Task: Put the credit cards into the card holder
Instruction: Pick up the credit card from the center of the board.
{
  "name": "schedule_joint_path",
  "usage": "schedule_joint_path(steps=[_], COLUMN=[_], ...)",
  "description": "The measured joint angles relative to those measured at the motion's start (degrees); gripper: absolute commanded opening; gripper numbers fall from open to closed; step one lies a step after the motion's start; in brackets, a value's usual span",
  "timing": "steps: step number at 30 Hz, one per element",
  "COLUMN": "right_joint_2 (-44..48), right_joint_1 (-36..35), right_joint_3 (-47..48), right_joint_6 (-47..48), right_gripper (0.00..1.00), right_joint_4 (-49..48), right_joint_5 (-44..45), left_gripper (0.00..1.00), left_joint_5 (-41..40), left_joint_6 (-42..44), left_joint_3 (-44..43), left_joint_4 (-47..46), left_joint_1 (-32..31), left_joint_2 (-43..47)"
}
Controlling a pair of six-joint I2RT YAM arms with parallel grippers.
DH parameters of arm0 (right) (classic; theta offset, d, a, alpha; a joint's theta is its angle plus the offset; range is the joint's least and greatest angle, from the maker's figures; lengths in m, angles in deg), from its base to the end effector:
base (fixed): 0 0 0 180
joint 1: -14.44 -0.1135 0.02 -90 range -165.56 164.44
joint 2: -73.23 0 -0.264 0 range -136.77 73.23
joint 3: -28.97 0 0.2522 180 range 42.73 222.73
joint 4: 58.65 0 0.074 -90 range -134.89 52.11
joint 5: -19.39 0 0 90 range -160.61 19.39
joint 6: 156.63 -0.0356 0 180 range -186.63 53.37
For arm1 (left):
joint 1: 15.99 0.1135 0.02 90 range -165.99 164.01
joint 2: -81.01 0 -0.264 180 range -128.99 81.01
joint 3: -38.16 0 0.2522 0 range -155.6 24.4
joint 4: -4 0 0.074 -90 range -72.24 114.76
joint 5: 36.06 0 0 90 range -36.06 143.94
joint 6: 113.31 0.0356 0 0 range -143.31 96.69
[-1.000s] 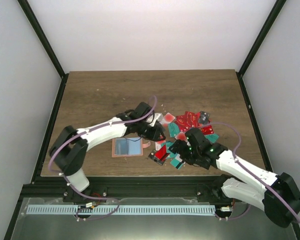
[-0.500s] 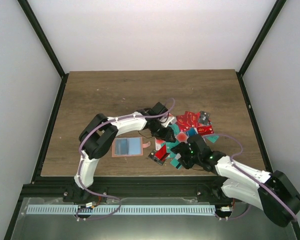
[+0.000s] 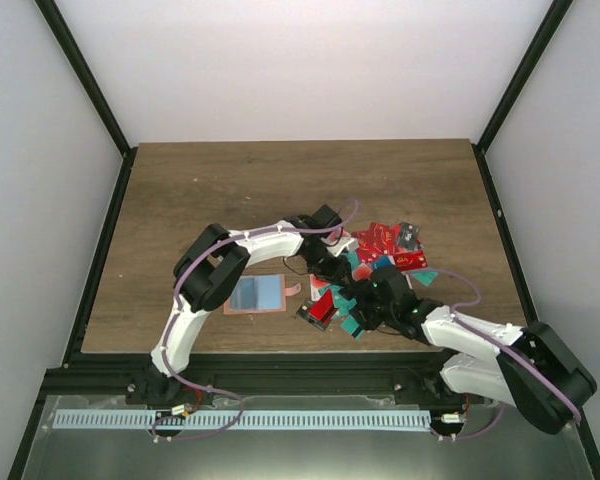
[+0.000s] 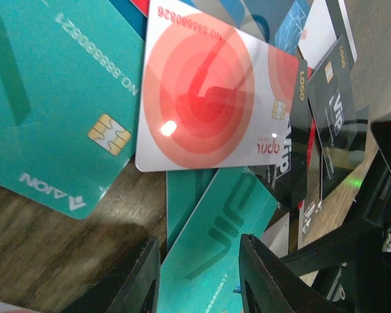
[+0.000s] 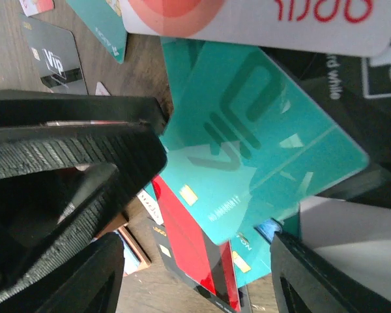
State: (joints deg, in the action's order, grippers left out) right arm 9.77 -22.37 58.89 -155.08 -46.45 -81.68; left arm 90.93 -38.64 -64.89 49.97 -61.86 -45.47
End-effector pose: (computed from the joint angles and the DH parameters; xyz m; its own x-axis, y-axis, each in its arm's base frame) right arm 0.1466 0.1183 0.1323 -0.7106 0.6936 0.1186 0.5544 0.4480 0.7014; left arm 0.2941 -0.3339 0.1296 -0.8191 0.5411 -0.1904 0.5227 0.5675 -0.6362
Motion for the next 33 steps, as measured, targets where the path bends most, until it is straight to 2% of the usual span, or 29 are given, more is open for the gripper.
schedule_joint_path(steps=[6,12,22,26,33], right_joint_2=[-3.08,-2.29,10.91,13.94,11.52], right_joint_1=[0.0,0.0,0.07,0.26,0.31], right_joint_3=[0.79,-1.22,-8.83,-9.09,-3.93], right_joint_6=[-1.03,-0.09,5.14,7.19,12.61], right_gripper=[0.52,0.46,0.44,0.44,0.44], right_joint_4=[-1.66,-4.07,-3.63,-3.58,4.39], right_joint_5=[0.0,-0.5,3.41,3.23,-2.73], left_gripper=[0.34,0.33,0.33,0.33,0.33], left_joint_5=[2.38,5.7,13.64,18.32,18.53], left_joint_6=[0.79,-0.15,-4.17,-6.34,-8.7], left_joint_3=[1.18,7.52,15.17,17.88,20.5], left_joint_4=[-0.2,-6.86,-10.34,-10.45,-10.47], left_joint_1=[0.17,0.87,1.09,-0.9,-3.37], left_joint_2=[0.02,2.27,4.81,5.05,6.86])
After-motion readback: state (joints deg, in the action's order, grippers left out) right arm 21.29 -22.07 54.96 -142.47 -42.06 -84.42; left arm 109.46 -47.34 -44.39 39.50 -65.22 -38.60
